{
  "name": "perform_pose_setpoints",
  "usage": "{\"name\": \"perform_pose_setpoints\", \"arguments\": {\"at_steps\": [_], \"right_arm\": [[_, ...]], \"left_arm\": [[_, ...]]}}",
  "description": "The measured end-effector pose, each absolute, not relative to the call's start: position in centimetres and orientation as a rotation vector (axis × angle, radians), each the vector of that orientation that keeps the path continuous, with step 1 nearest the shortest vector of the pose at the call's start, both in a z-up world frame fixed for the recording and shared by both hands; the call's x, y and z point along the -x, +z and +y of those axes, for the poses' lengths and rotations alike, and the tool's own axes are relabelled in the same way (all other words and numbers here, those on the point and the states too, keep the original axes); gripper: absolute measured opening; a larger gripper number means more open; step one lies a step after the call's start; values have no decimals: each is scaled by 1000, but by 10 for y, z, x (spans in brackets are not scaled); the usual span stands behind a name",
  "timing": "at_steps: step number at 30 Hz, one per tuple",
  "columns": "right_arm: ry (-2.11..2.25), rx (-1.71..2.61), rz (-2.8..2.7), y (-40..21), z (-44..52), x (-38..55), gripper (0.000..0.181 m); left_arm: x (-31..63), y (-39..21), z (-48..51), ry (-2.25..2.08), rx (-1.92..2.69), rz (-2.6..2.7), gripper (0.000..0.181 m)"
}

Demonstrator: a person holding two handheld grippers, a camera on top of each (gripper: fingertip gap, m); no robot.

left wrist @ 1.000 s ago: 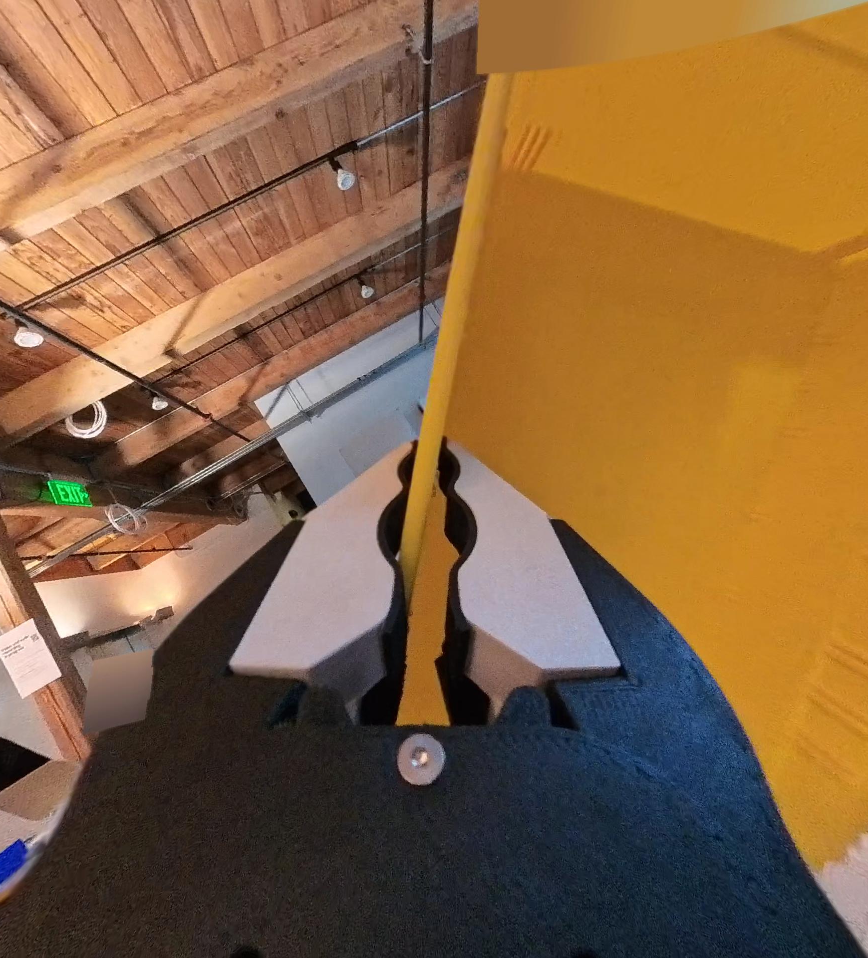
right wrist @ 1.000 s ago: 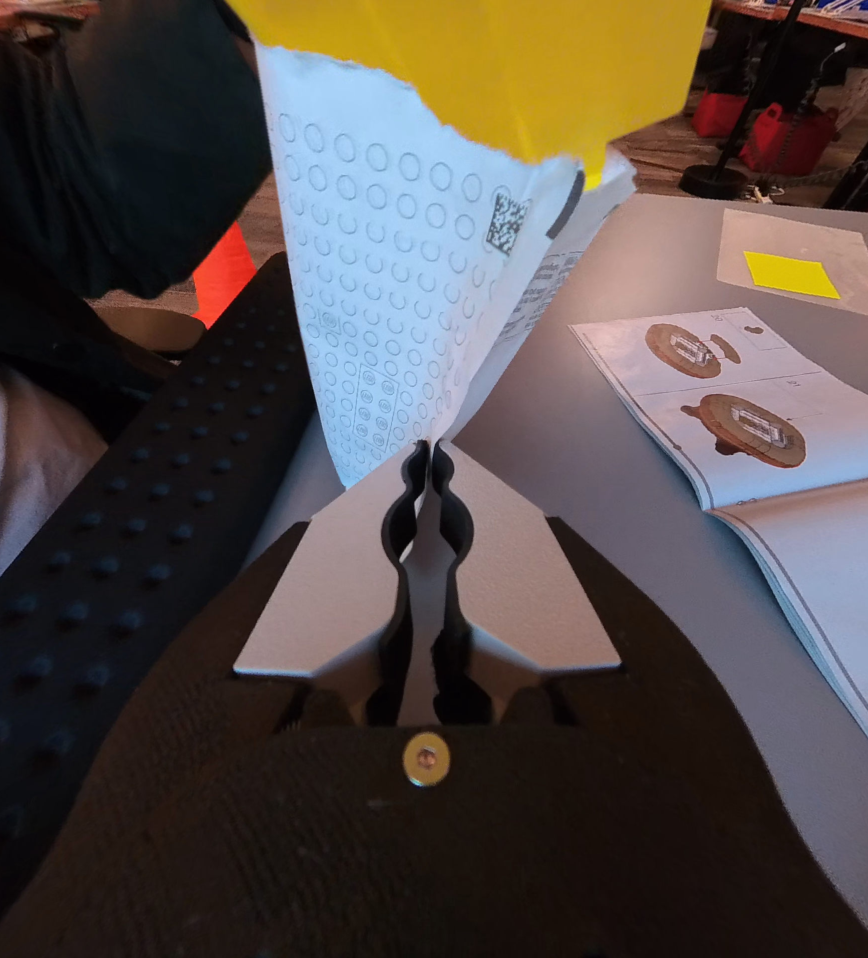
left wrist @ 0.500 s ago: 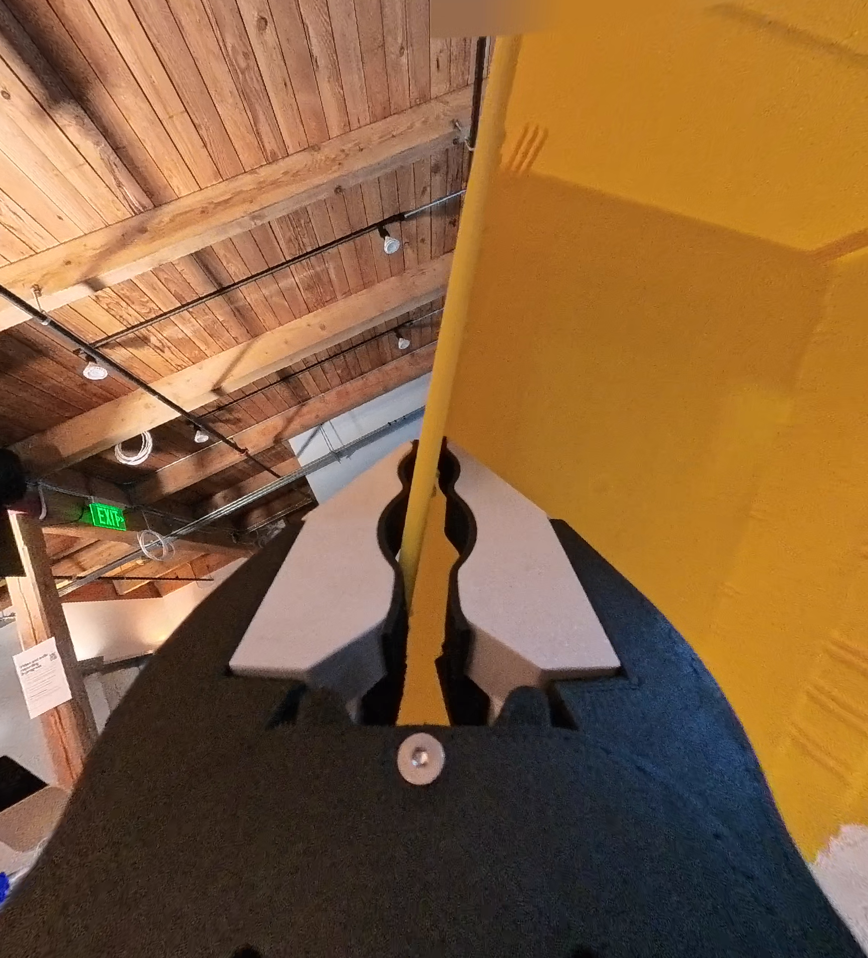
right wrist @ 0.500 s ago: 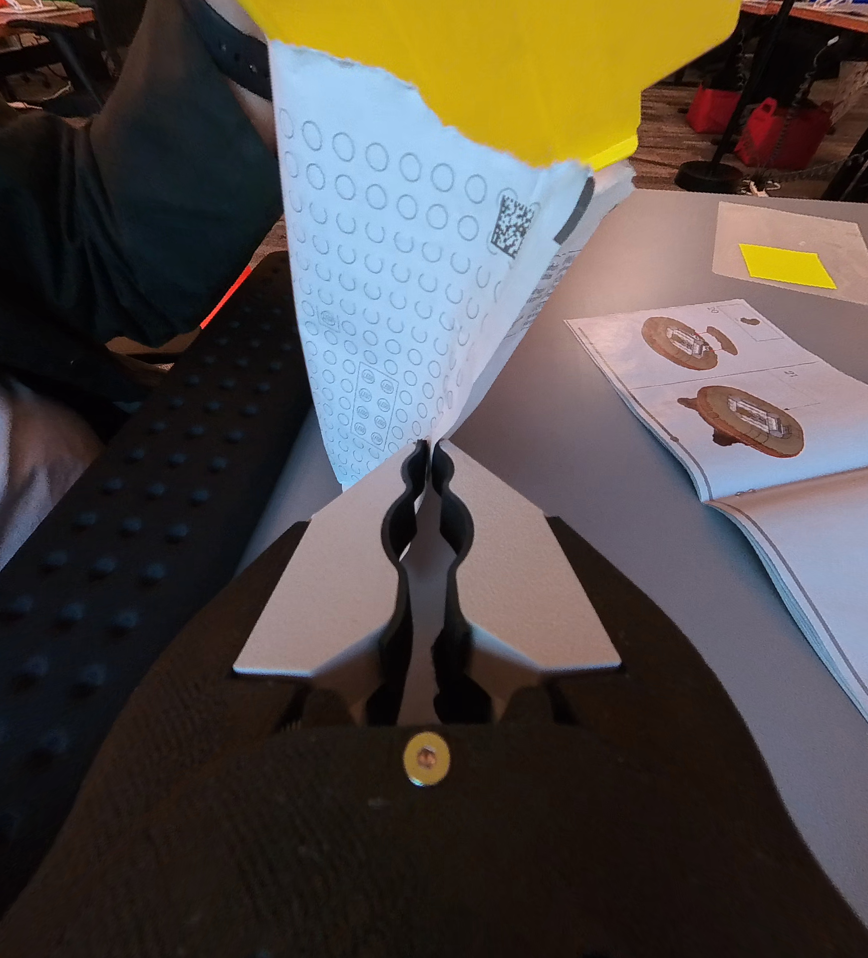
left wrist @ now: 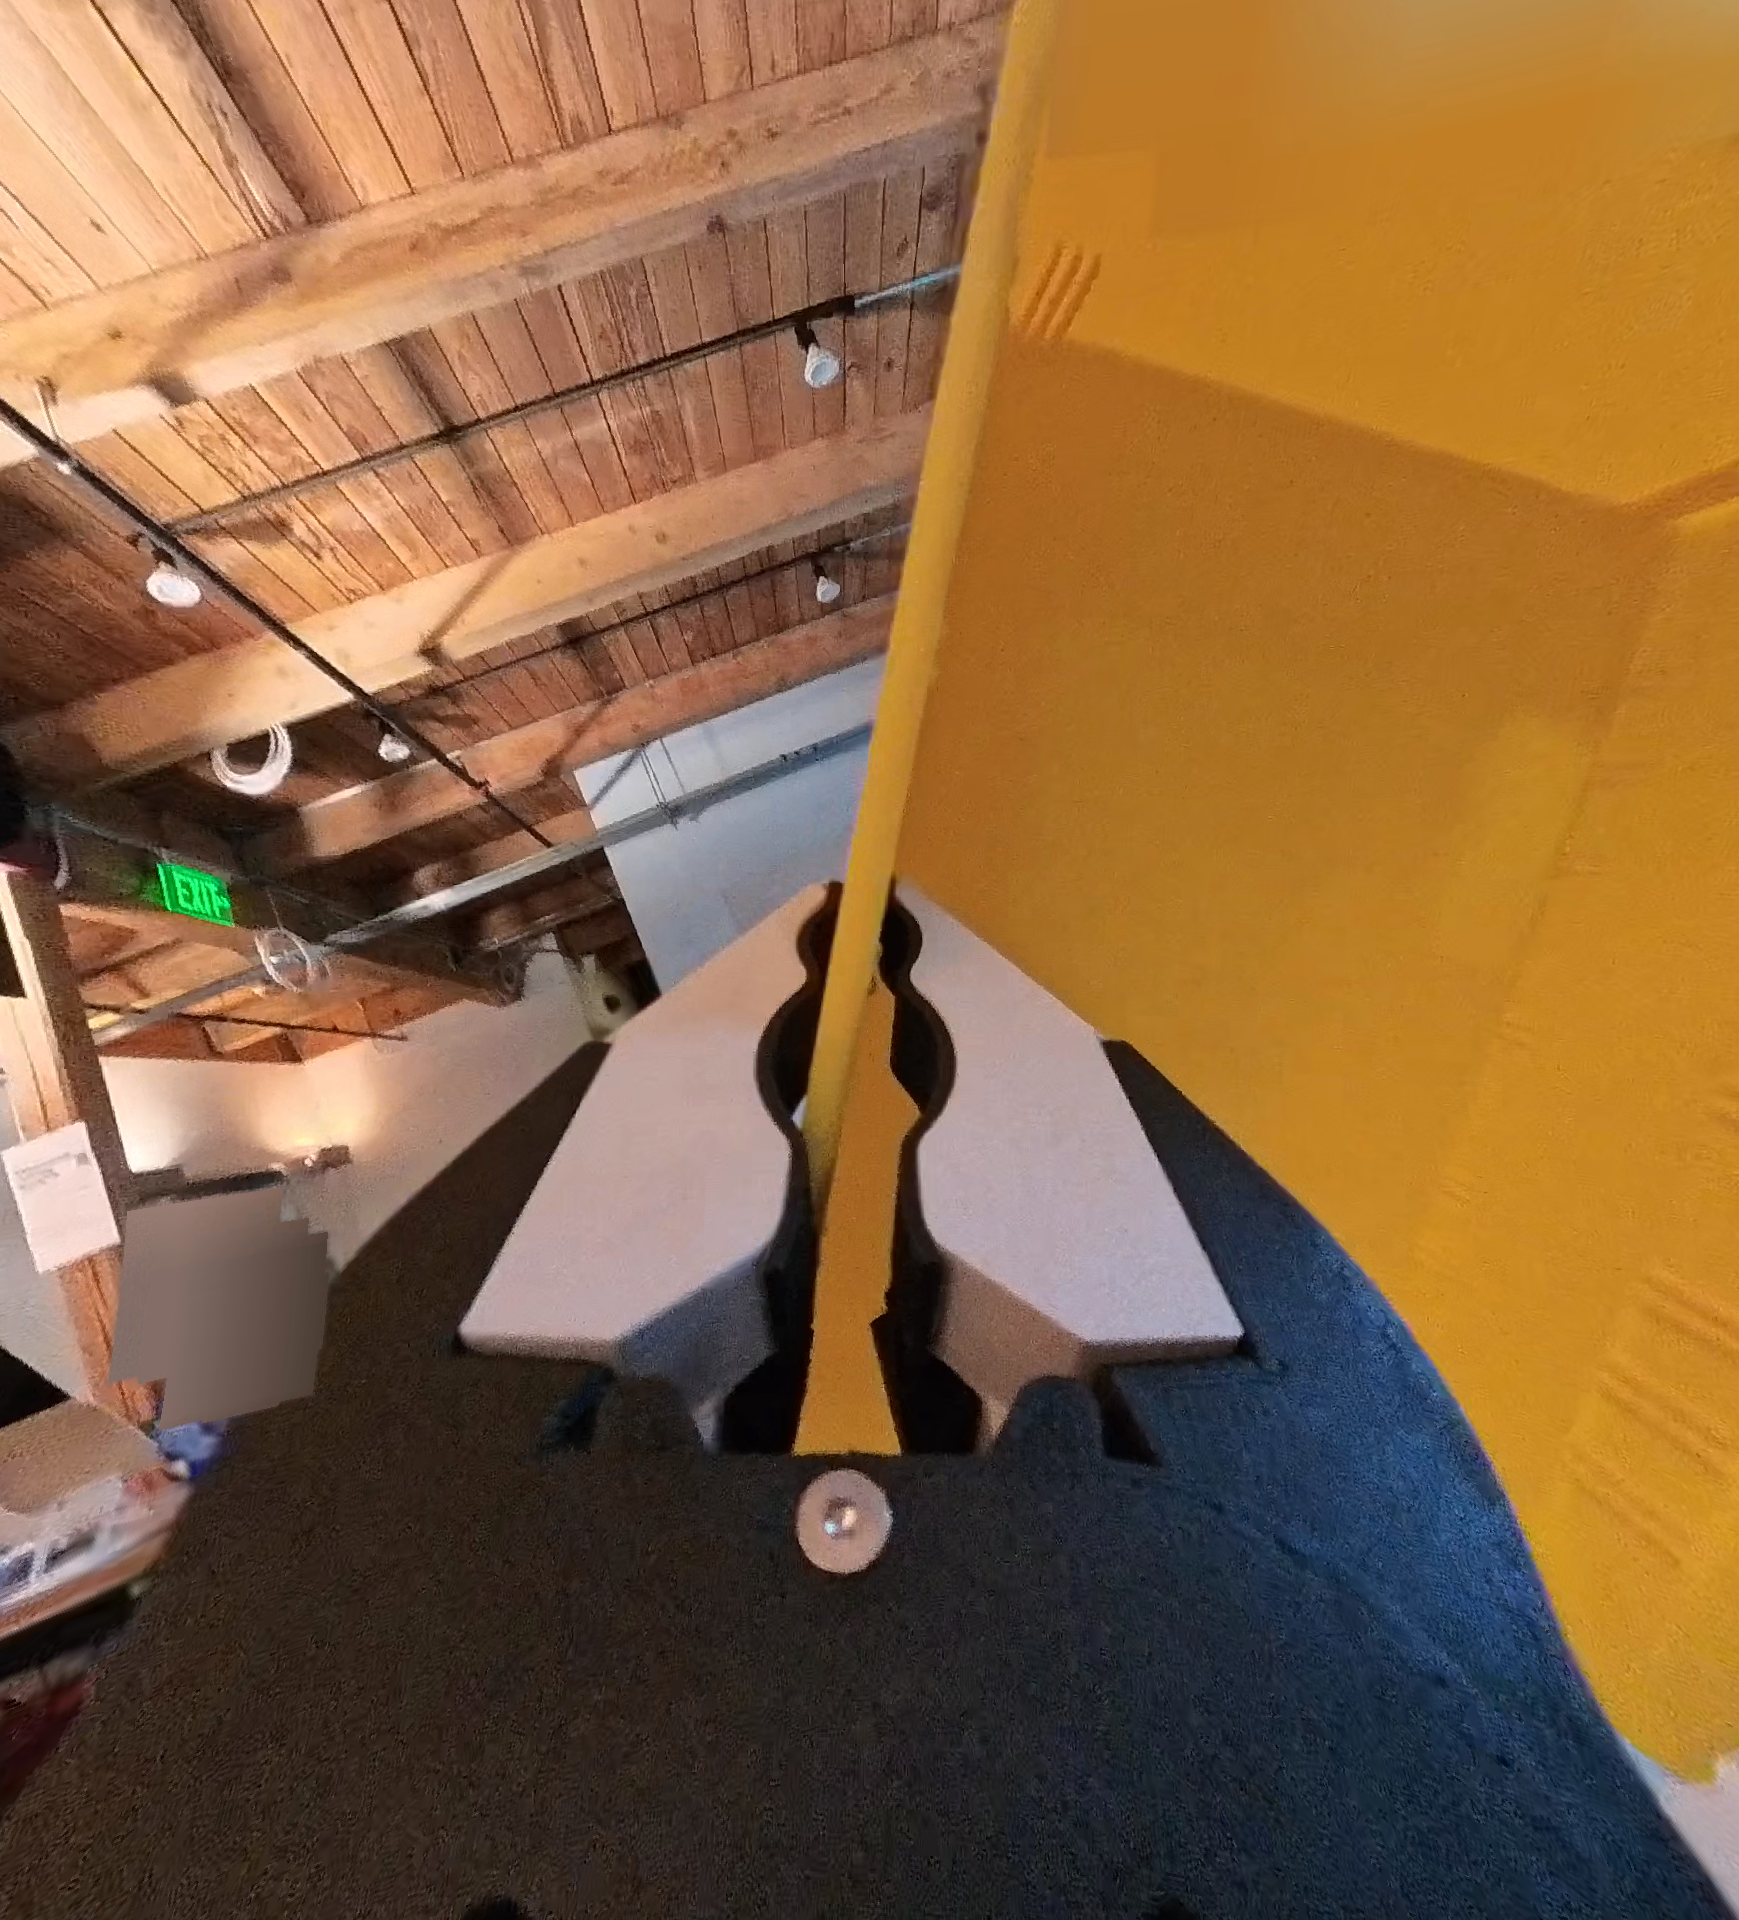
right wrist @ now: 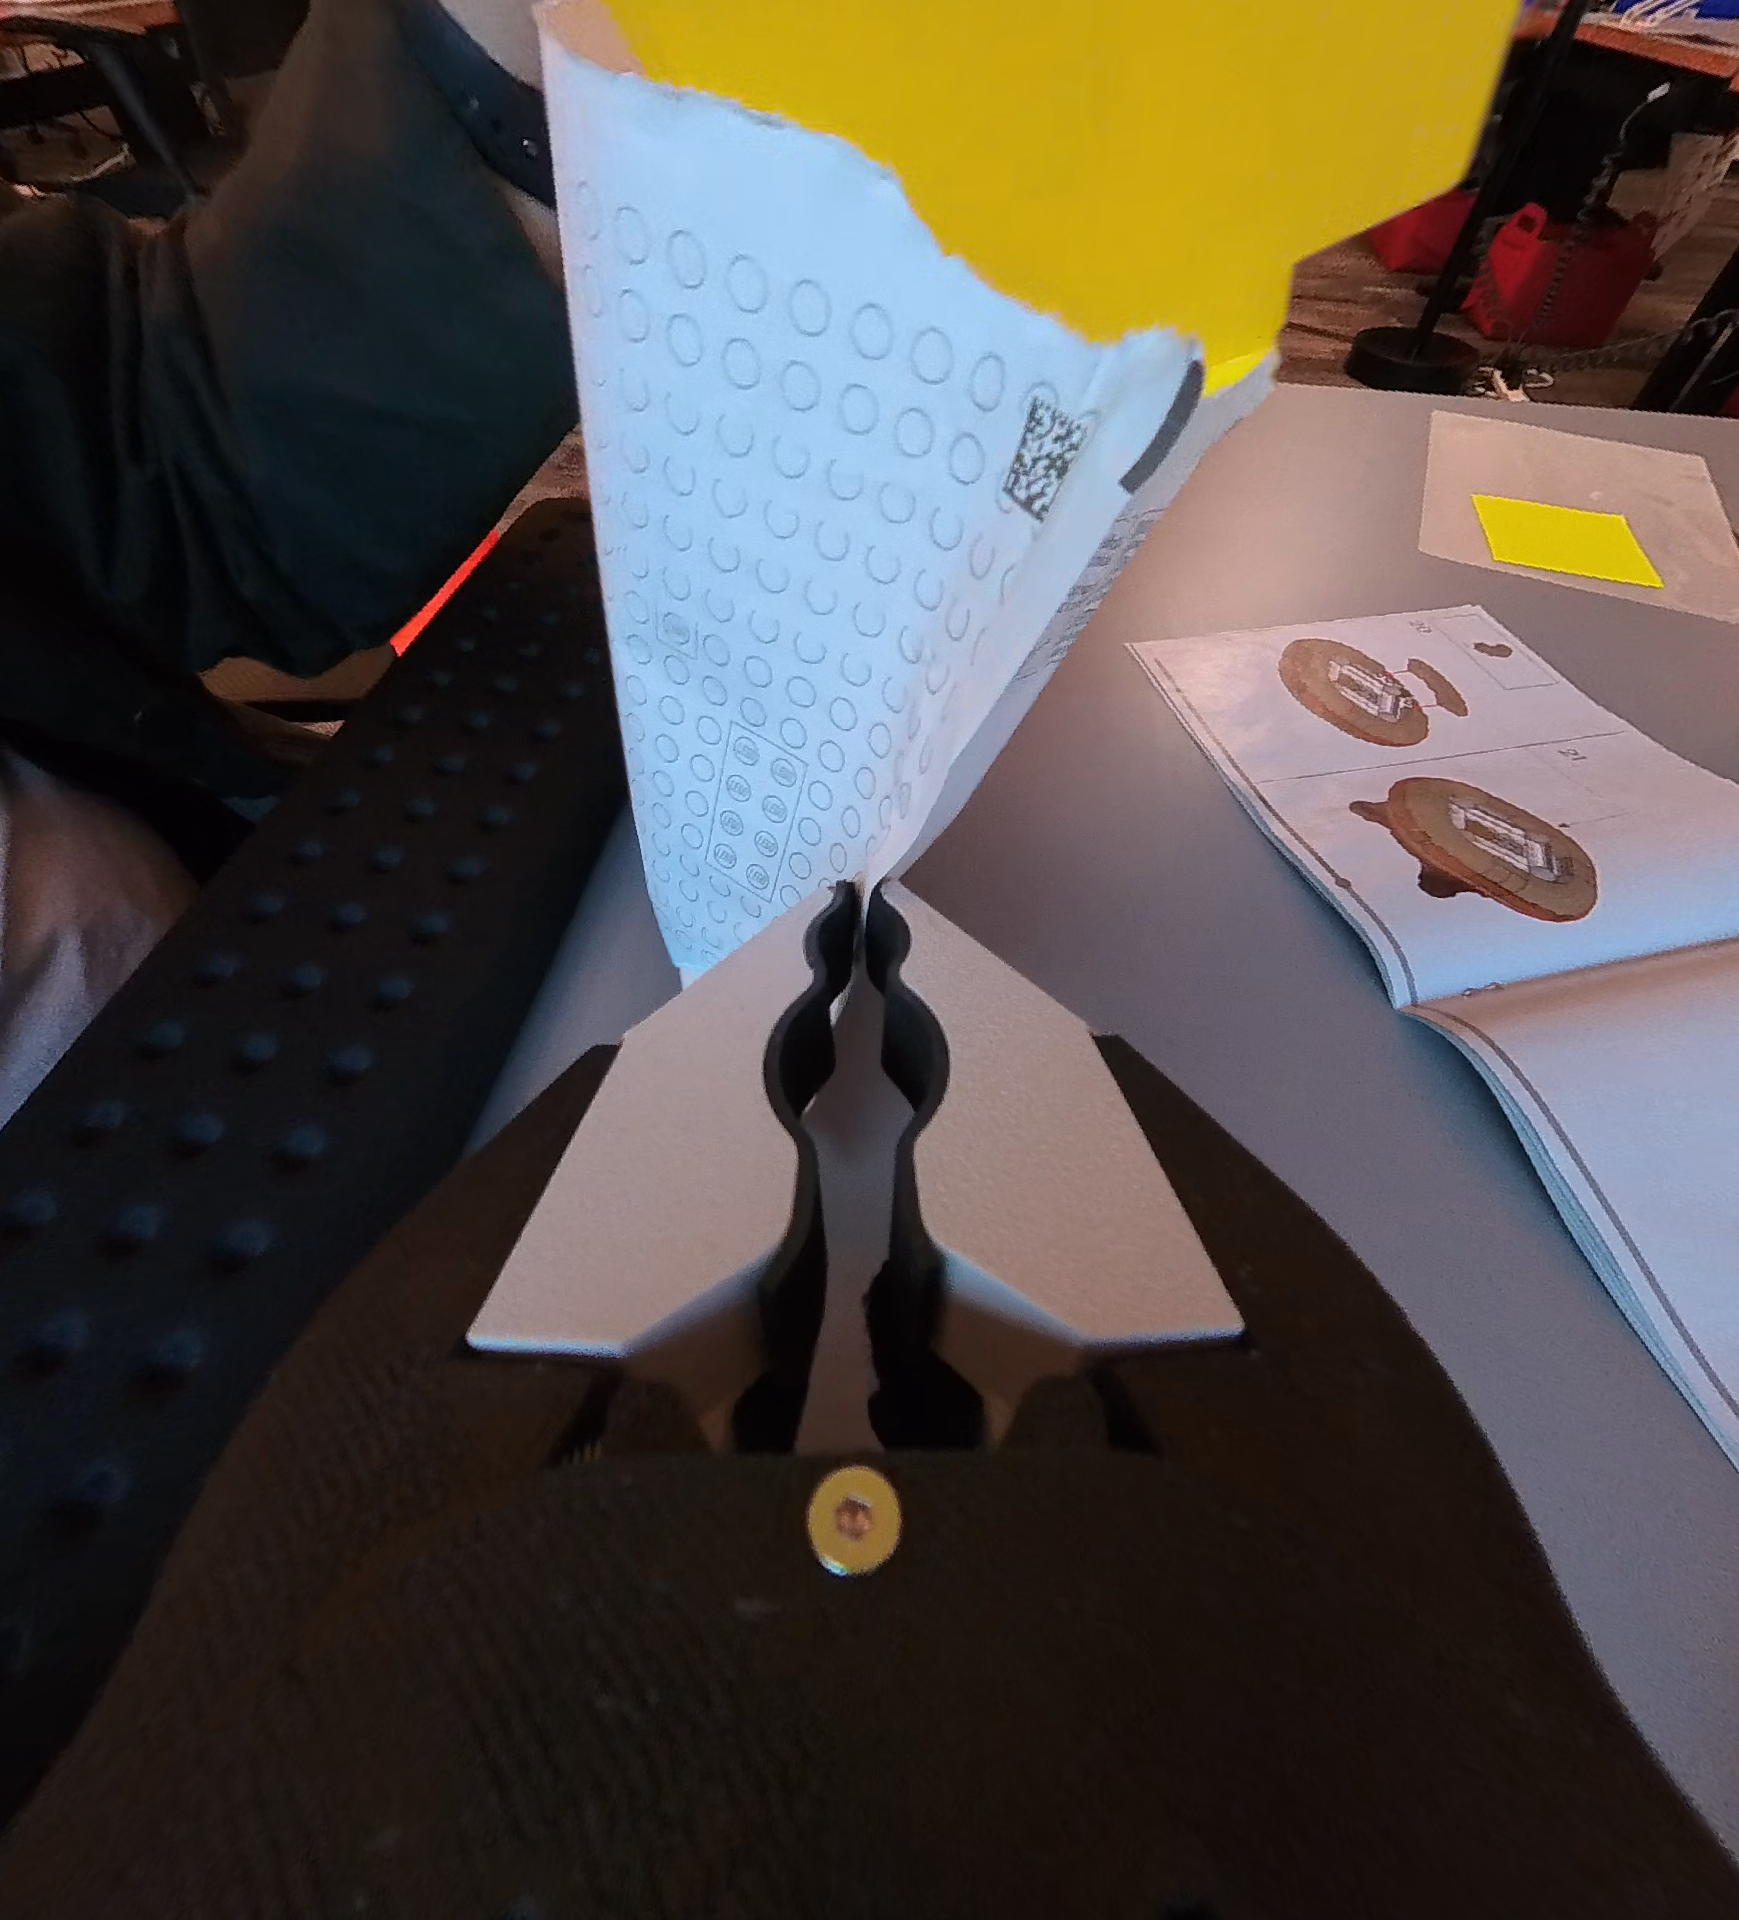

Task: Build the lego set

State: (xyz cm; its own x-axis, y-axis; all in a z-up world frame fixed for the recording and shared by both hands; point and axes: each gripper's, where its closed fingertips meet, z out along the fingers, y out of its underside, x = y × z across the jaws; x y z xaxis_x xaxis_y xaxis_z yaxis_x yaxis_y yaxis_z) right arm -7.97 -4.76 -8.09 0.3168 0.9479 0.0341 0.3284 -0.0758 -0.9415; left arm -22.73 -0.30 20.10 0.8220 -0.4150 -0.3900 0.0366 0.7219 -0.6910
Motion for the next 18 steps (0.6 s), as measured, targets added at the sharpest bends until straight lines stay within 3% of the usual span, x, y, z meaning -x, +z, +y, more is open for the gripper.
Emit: {"name": "perform_pose_setpoints", "arguments": {"at_steps": [12, 18], "right_arm": [[787, 1609, -1198, -80, -49, 80, 0], [781, 1611, -1203, -81, -49, 80, 0]], "left_arm": [[290, 203, 123, -366, 1315, 372, 4], [351, 203, 122, -93, 1243, 277, 4]]}}
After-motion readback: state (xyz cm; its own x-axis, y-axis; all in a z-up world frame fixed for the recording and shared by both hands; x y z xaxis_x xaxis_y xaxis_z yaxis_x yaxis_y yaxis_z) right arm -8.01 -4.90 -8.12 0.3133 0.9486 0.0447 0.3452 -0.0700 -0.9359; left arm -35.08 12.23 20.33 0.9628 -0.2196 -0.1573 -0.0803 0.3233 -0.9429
